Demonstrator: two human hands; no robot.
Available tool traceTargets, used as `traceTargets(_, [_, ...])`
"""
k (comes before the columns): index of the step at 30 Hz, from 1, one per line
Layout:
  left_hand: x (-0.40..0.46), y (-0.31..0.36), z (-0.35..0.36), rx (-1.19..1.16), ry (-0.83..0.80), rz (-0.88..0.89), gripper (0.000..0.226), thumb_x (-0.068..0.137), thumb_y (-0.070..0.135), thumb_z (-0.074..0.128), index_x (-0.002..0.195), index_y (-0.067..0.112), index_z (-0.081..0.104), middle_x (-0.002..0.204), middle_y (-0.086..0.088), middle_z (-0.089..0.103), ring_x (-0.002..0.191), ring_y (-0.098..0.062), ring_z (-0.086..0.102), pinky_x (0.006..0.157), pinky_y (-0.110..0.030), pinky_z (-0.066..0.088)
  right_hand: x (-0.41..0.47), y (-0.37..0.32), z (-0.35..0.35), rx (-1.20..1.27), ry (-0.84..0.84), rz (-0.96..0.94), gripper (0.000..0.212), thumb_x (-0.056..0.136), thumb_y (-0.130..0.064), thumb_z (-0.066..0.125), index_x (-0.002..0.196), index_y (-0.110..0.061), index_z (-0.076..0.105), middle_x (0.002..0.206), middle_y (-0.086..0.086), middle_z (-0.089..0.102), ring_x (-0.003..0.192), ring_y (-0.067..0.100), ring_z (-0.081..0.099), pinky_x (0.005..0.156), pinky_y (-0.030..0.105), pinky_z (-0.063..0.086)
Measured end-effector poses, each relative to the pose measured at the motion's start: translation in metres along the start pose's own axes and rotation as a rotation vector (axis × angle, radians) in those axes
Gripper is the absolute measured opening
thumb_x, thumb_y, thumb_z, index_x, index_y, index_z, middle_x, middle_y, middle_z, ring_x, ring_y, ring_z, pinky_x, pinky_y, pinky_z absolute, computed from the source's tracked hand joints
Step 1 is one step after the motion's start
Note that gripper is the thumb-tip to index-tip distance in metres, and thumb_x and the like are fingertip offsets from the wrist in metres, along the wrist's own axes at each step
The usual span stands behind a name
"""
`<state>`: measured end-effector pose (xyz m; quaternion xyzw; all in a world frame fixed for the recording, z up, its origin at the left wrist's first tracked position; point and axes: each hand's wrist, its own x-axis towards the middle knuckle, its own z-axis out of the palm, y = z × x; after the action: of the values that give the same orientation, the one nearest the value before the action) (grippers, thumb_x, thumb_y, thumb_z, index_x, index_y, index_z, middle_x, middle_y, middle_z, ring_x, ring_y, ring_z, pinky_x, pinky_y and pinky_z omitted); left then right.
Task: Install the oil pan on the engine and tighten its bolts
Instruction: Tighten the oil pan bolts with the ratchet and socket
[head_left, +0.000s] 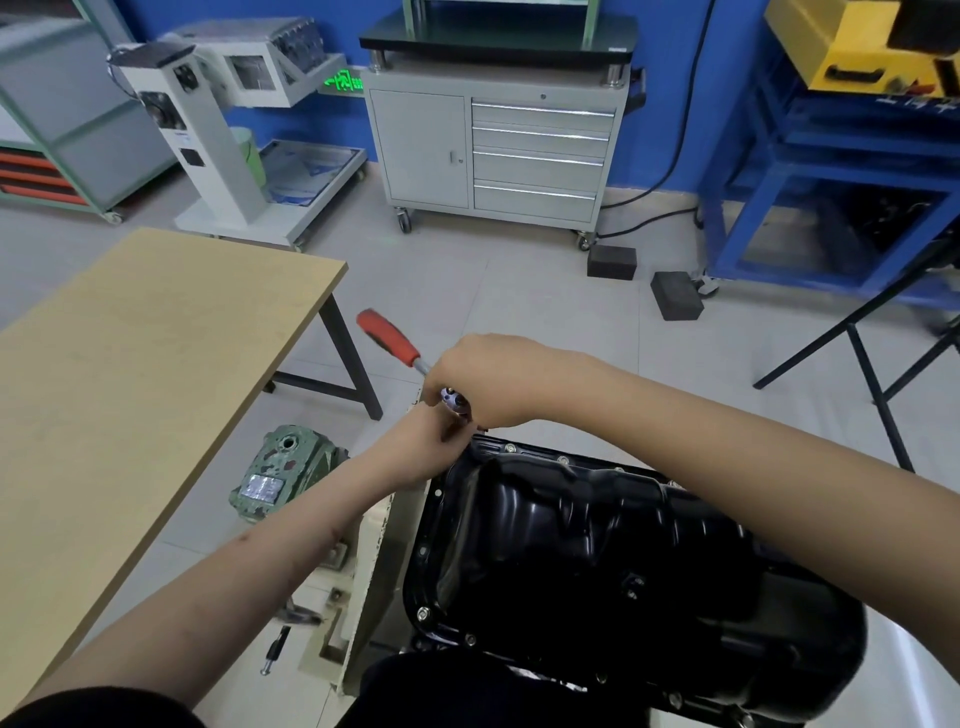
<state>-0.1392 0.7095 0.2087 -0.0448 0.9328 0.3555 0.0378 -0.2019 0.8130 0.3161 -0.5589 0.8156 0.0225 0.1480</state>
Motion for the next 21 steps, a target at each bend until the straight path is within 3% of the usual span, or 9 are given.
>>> traceTargets(2, [-0.002, -0.001, 0.002, -0.015, 0.036, -0.013, 0.023, 0.093, 0.014, 0.046, 0.076, 0.0, 0.053, 0.067, -0.015, 0.053, 0.065, -0.026, 0.048, 0.054, -0.018, 0.033, 0.003, 0.0, 0.002, -0.024, 0.034, 0.028, 0.027, 0.082, -0.018, 0.057, 0.108, -0.017, 0.061, 0.096, 0.002, 0.06, 0.086, 0.022, 0.056, 0.058, 0.025, 0.034])
traceTargets(6, [0.0, -0.005, 0.008, -0.098, 0.125, -0.075, 0.02, 0.093, 0.016, 0.048, 0.076, 0.006, 0.05, 0.071, -0.014, 0.051, 0.063, -0.02, 0.044, 0.057, -0.03, 0.033, 0.005, 0.0, 0.009, -0.072, 0.139, 0.172, 0.03, 0.086, -0.045, 0.052, 0.079, -0.016, 0.049, 0.071, 0.001, 0.04, 0.071, 0.024, 0.042, 0.058, 0.028, 0.031])
traceTargets(8, [0.001, -0.006, 0.008, -0.096, 0.122, -0.107, 0.024, 0.093, 0.013, 0.045, 0.069, 0.011, 0.04, 0.063, -0.009, 0.045, 0.059, -0.017, 0.037, 0.054, -0.028, 0.03, 0.005, -0.001, 0.013, -0.048, 0.154, 0.195, 0.032, 0.088, -0.045, 0.05, 0.084, -0.014, 0.054, 0.071, 0.001, 0.038, 0.073, 0.024, 0.042, 0.06, 0.029, 0.031])
traceTargets(12, [0.002, -0.005, 0.004, -0.005, 0.057, -0.08, 0.044, 0.091, 0.007, 0.044, 0.053, 0.018, 0.025, 0.047, 0.002, 0.029, 0.046, -0.011, 0.026, 0.044, -0.02, 0.019, 0.004, -0.002, 0.011, -0.059, 0.149, 0.161, 0.023, 0.087, -0.033, 0.049, 0.096, -0.015, 0.061, 0.09, 0.004, 0.058, 0.076, 0.021, 0.045, 0.059, 0.027, 0.032])
traceTargets(14, [0.003, -0.003, 0.002, -0.01, 0.037, -0.077, 0.044, 0.093, 0.013, 0.045, 0.052, 0.017, 0.028, 0.046, 0.002, 0.03, 0.045, -0.011, 0.027, 0.043, -0.019, 0.026, 0.003, 0.0, 0.006, -0.046, 0.099, 0.111, 0.022, 0.086, -0.021, 0.049, 0.104, -0.017, 0.062, 0.098, 0.003, 0.061, 0.08, 0.02, 0.047, 0.056, 0.027, 0.034])
traceTargets(16, [0.002, 0.002, 0.0, -0.009, 0.015, -0.038, 0.035, 0.095, 0.017, 0.044, 0.061, 0.012, 0.049, 0.056, -0.005, 0.049, 0.055, -0.015, 0.044, 0.05, -0.016, 0.031, 0.001, 0.004, 0.002, 0.022, 0.021, 0.047, 0.035, 0.084, -0.008, 0.049, 0.114, -0.021, 0.061, 0.108, 0.003, 0.06, 0.092, 0.022, 0.053, 0.063, 0.029, 0.042])
traceTargets(17, [0.002, 0.003, -0.001, -0.014, 0.006, -0.014, 0.027, 0.095, 0.017, 0.043, 0.077, 0.006, 0.06, 0.072, -0.012, 0.06, 0.07, -0.021, 0.054, 0.056, -0.016, 0.033, 0.001, 0.005, 0.001, 0.043, -0.006, 0.019, 0.04, 0.083, -0.005, 0.049, 0.117, -0.023, 0.059, 0.112, 0.004, 0.059, 0.098, 0.024, 0.054, 0.067, 0.03, 0.043])
traceTargets(19, [0.0, 0.003, -0.002, -0.044, 0.015, 0.001, 0.026, 0.095, 0.017, 0.045, 0.099, -0.002, 0.061, 0.096, -0.018, 0.065, 0.093, -0.026, 0.058, 0.073, -0.028, 0.041, 0.003, 0.004, 0.001, 0.049, -0.024, -0.006, 0.043, 0.082, -0.004, 0.052, 0.12, -0.024, 0.058, 0.114, 0.003, 0.059, 0.103, 0.024, 0.055, 0.07, 0.029, 0.045])
traceTargets(21, [-0.001, -0.001, 0.0, -0.048, 0.043, -0.021, 0.026, 0.093, 0.019, 0.048, 0.092, -0.004, 0.061, 0.091, -0.024, 0.065, 0.086, -0.028, 0.059, 0.071, -0.034, 0.042, 0.006, 0.004, 0.004, 0.029, 0.007, 0.009, 0.037, 0.08, -0.016, 0.06, 0.116, -0.023, 0.059, 0.11, 0.001, 0.061, 0.1, 0.022, 0.056, 0.069, 0.029, 0.046])
